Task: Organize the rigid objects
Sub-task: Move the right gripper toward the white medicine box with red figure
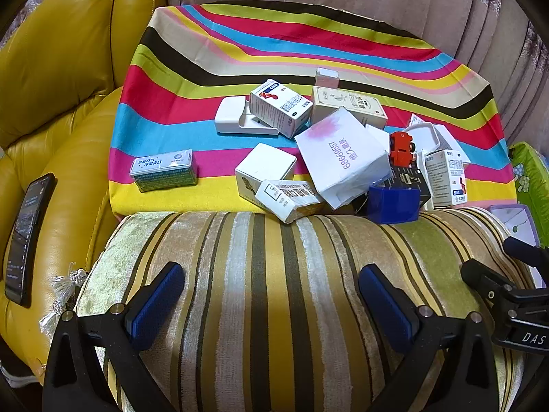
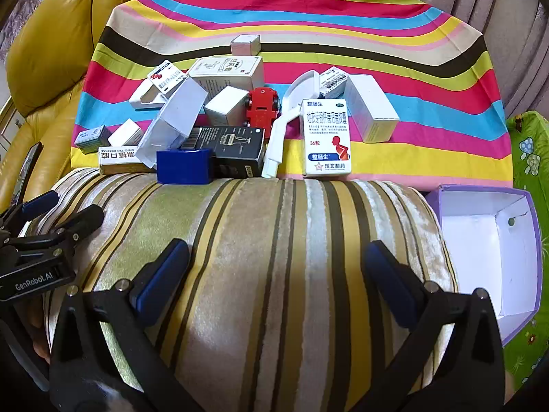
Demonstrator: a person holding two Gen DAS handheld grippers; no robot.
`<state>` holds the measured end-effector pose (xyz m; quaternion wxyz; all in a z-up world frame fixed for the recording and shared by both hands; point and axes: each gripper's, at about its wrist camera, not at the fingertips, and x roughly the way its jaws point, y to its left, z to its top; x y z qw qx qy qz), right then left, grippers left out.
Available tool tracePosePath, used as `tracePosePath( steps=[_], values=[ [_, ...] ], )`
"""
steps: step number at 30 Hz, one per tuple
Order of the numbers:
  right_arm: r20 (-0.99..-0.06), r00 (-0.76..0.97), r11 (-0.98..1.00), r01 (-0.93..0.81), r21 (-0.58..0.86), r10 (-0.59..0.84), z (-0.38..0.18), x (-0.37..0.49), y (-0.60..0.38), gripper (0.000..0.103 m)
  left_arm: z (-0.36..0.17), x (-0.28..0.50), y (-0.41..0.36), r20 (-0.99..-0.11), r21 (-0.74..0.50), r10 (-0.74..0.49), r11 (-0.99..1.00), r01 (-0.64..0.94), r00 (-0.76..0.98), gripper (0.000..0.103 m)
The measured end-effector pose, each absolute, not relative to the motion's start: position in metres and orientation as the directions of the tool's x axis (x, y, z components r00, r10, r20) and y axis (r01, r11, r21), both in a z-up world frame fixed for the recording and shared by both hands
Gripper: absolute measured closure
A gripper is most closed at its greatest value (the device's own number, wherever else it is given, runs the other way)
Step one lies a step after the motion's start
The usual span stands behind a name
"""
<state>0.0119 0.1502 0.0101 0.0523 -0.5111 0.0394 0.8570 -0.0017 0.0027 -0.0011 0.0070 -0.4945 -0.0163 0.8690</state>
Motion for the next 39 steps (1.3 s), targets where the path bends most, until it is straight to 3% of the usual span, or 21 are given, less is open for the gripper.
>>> tracePosePath(
  steps=[21, 39],
  values=[
    [-0.863, -0.502, -0.99, -0.141, 0.024, 0.051, 0.008, 0.015, 0.15, 0.0, 0.0, 0.005, 0.005, -0.851, -0.02, -0.004, -0.999, 0.039, -0.525, 0.0],
    [-0.881, -0.472, -0.996, -0.077, 0.05, -0.007, 0.008, 0.007, 0.157, 0.0, 0.008, 0.006, -0.009, -0.828, -0.113, 0.08, -0.993, 0.025, -0.554, 0.002]
  ],
)
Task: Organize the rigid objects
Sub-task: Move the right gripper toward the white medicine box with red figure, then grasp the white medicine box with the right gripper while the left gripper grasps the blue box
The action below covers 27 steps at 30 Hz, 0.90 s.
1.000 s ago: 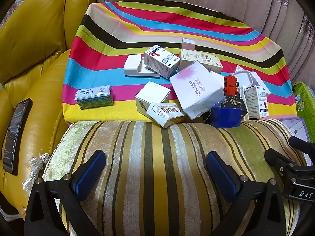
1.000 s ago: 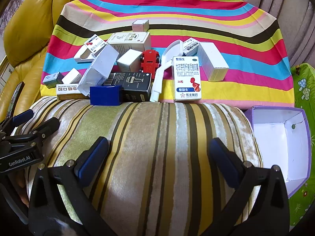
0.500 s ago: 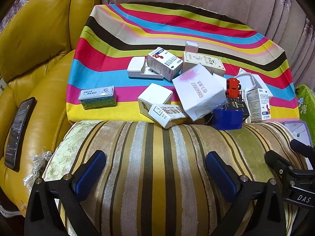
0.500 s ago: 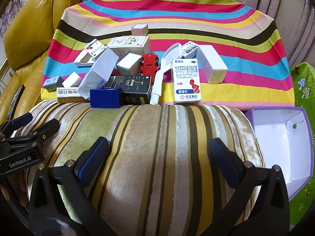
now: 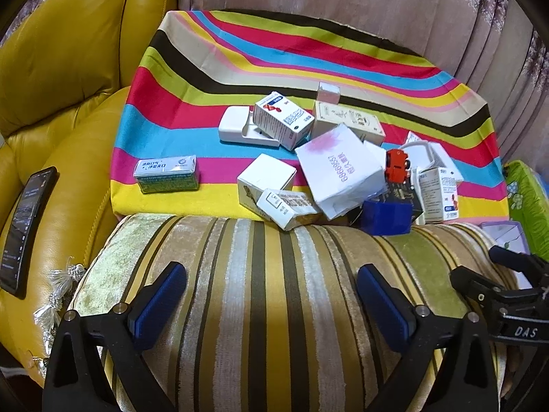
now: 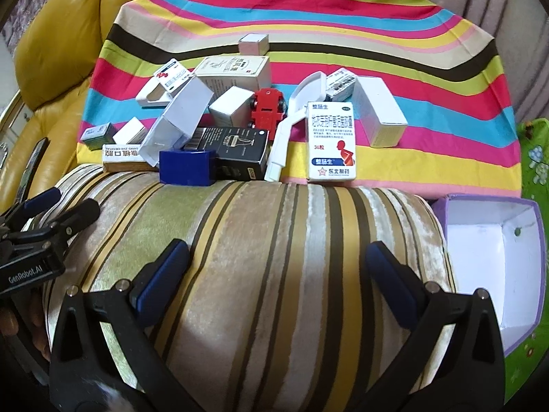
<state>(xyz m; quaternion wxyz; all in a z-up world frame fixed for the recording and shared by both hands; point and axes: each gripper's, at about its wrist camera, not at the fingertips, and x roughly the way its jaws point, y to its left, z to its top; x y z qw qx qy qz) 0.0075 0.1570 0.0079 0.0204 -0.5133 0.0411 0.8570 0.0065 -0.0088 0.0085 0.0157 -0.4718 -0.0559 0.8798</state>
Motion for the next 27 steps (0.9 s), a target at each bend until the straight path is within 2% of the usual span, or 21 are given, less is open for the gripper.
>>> tracePosePath(
  steps=[5, 13, 19, 21, 24, 27],
  values=[
    [-0.875, -0.483, -0.994, -0.074, 0.086, -0.039, 0.009, 0.009, 0.162, 0.0, 0.012, 0.001, -0.022, -0.818, -0.193, 0.137, -0.98, 0.042, -0.559, 0.005],
    [-0.88, -0.462, -0.988, -0.043, 0.15, -0.114, 0.023, 0.006, 0.176, 0.0, 0.015, -0.007, -0.039, -0.821, -0.185, 0.116, -0.98, 0.069, -0.559, 0.006],
    [-0.883, -0.464, -0.988, -0.09, 0.127, -0.071, 0.033, -0.003, 0.2, 0.0, 0.019, -0.018, -0.06, -0.822, -0.177, 0.085, -0.978, 0.111, -0.563, 0.008],
    [-0.885, -0.462, -0.992, -0.073, 0.102, -0.057, 0.036, -0.009, 0.202, 0.0, 0.022, -0.02, -0.059, -0.821, -0.187, 0.1, -0.977, 0.099, -0.562, 0.012],
    [-0.884, -0.466, -0.994, -0.074, 0.083, -0.039, 0.037, -0.022, 0.205, 0.0, 0.025, -0.021, -0.042, -0.815, -0.207, 0.152, -0.978, 0.035, -0.559, 0.013],
    [-0.885, -0.466, -0.996, -0.065, 0.061, -0.024, 0.033, -0.036, 0.203, 0.0, 0.026, -0.021, -0.022, -0.811, -0.24, 0.224, -0.97, -0.041, -0.54, 0.02]
  ],
)
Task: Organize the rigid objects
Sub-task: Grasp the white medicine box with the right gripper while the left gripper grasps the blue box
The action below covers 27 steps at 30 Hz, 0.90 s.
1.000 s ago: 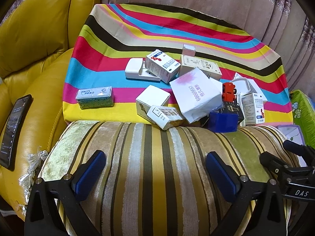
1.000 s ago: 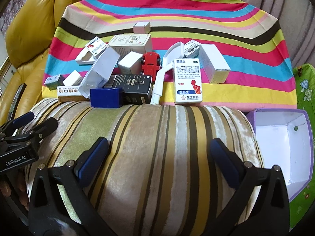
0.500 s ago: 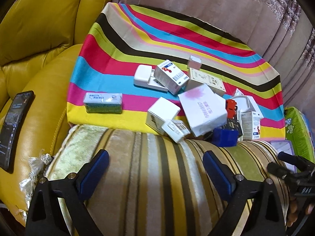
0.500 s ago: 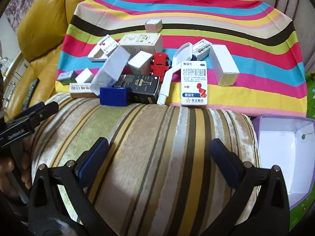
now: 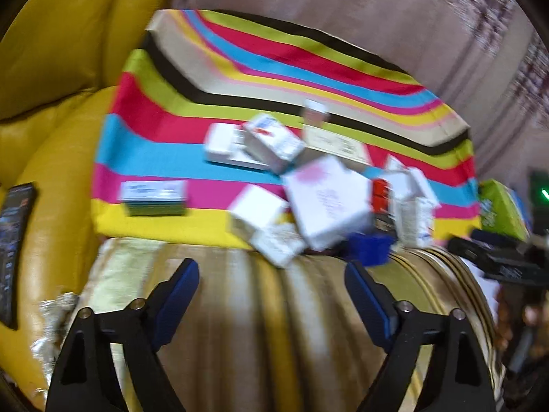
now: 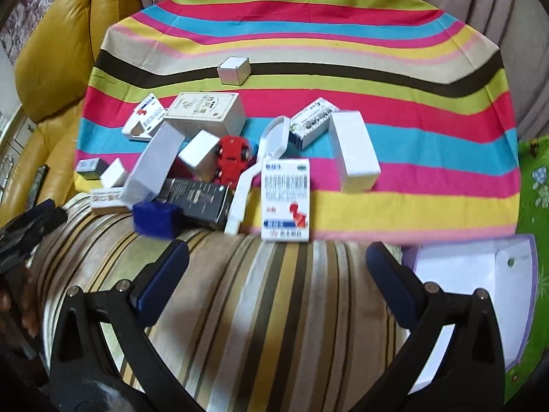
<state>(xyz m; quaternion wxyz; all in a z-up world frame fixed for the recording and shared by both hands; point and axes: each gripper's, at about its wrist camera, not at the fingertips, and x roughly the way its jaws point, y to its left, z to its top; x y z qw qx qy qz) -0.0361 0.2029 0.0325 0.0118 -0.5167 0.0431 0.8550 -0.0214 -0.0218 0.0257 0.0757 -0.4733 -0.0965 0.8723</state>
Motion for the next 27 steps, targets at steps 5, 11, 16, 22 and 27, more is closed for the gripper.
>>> tracePosePath(
  steps=[5, 11, 16, 22, 27],
  values=[
    [-0.889, -0.457, -0.999, -0.045, 0.02, 0.003, 0.017, -0.054, 0.194, 0.0, 0.021, -0.026, -0.011, -0.827, -0.219, 0.213, -0.974, -0.052, -0.519, 0.022],
    [-0.905, -0.426, -0.999, -0.051, 0.008, 0.014, 0.001, -0.067, 0.193, 0.004, 0.022, -0.029, 0.008, -0.819, -0.286, 0.315, -0.949, -0.133, -0.48, 0.025],
    [-0.905, -0.425, -0.998, -0.068, -0.002, 0.031, -0.001, -0.072, 0.196, 0.006, 0.015, -0.043, 0.035, -0.835, -0.321, 0.367, -0.93, -0.178, -0.411, 0.026],
    [-0.912, -0.41, -0.997, -0.069, 0.021, 0.009, -0.009, -0.077, 0.2, 0.012, -0.001, -0.064, 0.061, -0.872, -0.333, 0.365, -0.93, -0.153, -0.327, 0.026],
    [-0.912, -0.409, -0.998, -0.057, -0.009, 0.031, -0.011, -0.084, 0.2, 0.013, -0.01, -0.077, 0.073, -0.893, -0.315, 0.336, -0.942, -0.118, -0.299, 0.029]
  ],
)
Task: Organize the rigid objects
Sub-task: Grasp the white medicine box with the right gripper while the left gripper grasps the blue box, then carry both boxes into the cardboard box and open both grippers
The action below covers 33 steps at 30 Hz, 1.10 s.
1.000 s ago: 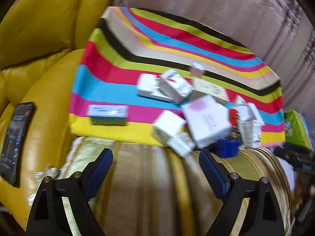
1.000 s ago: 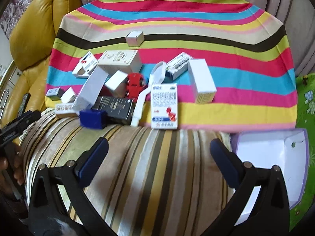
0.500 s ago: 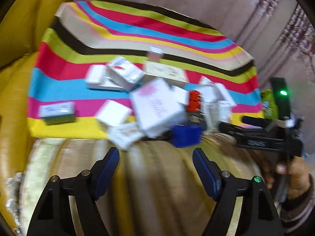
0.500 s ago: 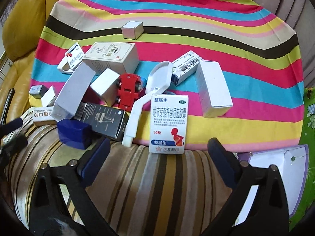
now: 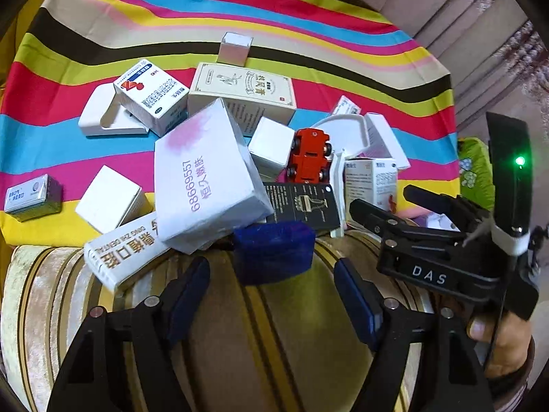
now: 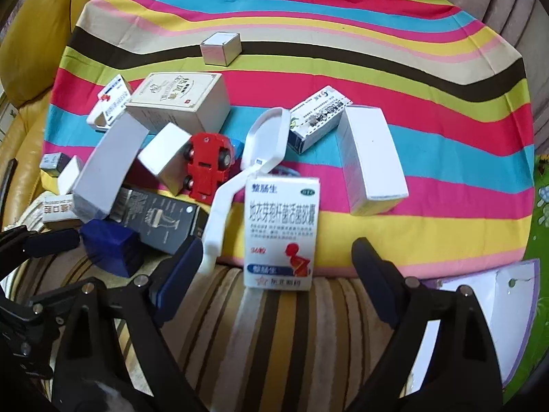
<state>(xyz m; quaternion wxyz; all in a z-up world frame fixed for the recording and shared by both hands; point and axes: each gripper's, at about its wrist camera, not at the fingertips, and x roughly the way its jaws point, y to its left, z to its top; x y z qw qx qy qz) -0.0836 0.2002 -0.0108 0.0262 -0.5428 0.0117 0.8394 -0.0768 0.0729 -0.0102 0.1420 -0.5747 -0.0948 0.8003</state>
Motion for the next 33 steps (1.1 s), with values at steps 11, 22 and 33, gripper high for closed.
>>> tracePosePath(
  steps=[11, 22, 33],
  values=[
    [-0.919, -0.389, -0.994, -0.056, 0.095, -0.066, -0.022, -0.086, 0.213, 0.058, -0.023, -0.084, 0.088, -0.91, -0.288, 0.295, -0.955, -0.069, -0.291, 0.05],
    [-0.861, -0.493, -0.974, -0.103, 0.202, -0.126, 0.007, -0.04, 0.24, 0.059, 0.009, -0.063, 0.116, -0.867, -0.318, 0.367, -0.929, -0.192, -0.339, 0.05],
    [-0.868, -0.495, -0.924, -0.347, 0.162, 0.034, 0.01, 0.031, 0.323, 0.059, 0.031, -0.054, 0.22, -0.828, -0.286, 0.476, -0.813, -0.507, -0.297, 0.05]
  ],
)
